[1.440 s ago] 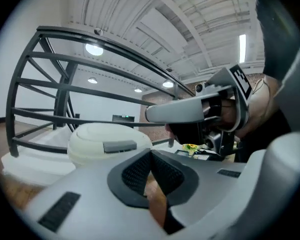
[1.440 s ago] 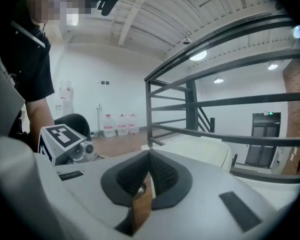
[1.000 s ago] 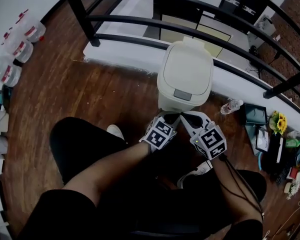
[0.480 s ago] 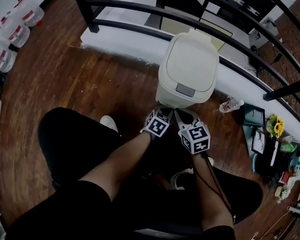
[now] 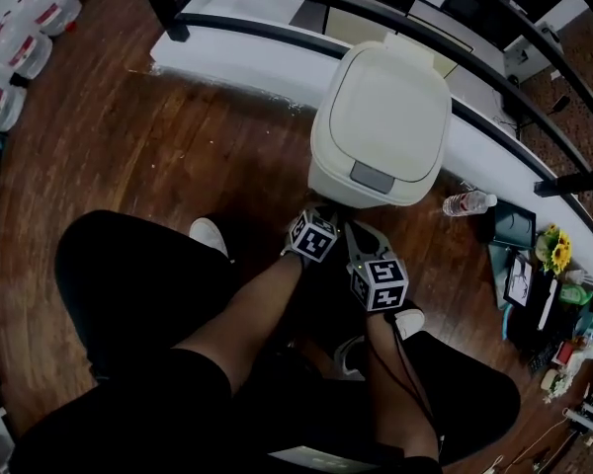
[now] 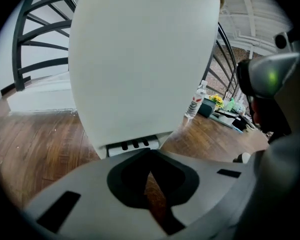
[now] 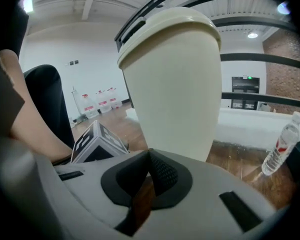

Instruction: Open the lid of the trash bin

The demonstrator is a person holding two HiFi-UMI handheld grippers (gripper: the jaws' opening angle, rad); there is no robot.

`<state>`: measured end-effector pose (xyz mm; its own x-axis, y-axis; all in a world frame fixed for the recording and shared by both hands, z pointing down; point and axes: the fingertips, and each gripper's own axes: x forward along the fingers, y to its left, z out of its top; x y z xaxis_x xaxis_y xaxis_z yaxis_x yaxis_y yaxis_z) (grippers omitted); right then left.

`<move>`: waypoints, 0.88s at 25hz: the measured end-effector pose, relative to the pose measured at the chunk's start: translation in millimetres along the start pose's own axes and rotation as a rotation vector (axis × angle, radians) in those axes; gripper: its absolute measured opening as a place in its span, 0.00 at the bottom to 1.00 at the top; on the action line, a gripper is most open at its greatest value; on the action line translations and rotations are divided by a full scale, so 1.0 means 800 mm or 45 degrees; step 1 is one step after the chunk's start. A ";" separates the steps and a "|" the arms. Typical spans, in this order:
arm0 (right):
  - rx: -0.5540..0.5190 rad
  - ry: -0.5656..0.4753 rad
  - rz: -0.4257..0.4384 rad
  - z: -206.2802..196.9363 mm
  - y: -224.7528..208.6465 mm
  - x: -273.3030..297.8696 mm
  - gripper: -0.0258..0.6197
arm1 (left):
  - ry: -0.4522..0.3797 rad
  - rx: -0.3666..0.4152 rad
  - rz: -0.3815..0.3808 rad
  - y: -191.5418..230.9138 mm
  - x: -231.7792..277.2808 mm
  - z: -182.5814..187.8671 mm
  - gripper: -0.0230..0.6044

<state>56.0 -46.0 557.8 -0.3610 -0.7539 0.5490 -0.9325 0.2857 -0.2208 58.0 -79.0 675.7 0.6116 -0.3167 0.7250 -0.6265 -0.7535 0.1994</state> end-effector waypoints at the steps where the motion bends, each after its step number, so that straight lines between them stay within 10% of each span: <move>1: 0.019 0.005 -0.012 -0.005 -0.005 0.003 0.07 | 0.003 -0.017 0.008 0.003 0.007 -0.002 0.09; 22: 0.156 0.120 -0.150 -0.046 -0.094 0.048 0.07 | 0.033 -0.091 0.028 0.018 0.093 0.002 0.09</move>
<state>111.8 -74.5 625.1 -0.2537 -0.7175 0.6487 -0.9624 0.1200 -0.2437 95.4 -114.3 731.4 0.5851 -0.3175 0.7462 -0.6732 -0.7033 0.2286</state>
